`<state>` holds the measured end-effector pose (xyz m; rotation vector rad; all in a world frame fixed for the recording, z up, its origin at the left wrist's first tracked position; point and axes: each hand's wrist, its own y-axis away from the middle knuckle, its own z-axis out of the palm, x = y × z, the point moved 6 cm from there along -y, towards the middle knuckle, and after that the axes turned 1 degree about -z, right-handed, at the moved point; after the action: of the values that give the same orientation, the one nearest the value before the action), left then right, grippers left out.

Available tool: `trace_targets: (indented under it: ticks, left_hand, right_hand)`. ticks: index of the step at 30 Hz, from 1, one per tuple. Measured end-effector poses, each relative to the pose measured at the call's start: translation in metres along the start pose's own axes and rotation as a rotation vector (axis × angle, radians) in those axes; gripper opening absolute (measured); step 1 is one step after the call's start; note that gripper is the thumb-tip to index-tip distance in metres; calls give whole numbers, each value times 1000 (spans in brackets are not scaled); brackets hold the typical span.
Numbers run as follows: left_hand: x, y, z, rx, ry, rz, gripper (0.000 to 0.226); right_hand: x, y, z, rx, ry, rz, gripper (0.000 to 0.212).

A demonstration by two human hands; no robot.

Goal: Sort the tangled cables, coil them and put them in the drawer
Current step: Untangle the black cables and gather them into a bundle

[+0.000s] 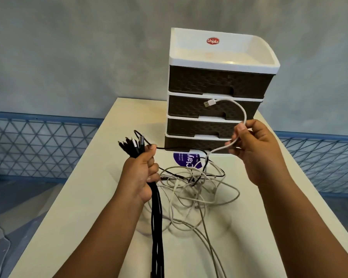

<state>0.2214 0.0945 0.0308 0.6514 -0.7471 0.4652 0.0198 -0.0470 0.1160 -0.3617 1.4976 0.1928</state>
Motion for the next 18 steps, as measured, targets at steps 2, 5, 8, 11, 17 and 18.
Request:
trace_targets:
  ticks: [2, 5, 8, 11, 17, 18]
  left_hand:
    - [2, -3, -4, 19, 8, 14, 14]
    - [8, -8, -13, 56, 43, 29, 15]
    - [14, -11, -20, 68, 72, 51, 15]
    - [20, -7, -18, 35, 95, 117, 14]
    - [32, 14, 11, -139, -22, 233, 14]
    - [33, 16, 15, -162, -44, 237, 13]
  right_hand:
    - [13, -8, -14, 41, -14, 47, 14]
    - [43, -19, -39, 158, 19, 161, 15]
    - [81, -25, -67, 279, 207, 298, 17]
    - [130, -24, -87, 267, 519, 454, 20]
    - [127, -7, -62, 104, 1071, 320, 43]
    - [113, -4, -53, 147, 1076, 226, 48]
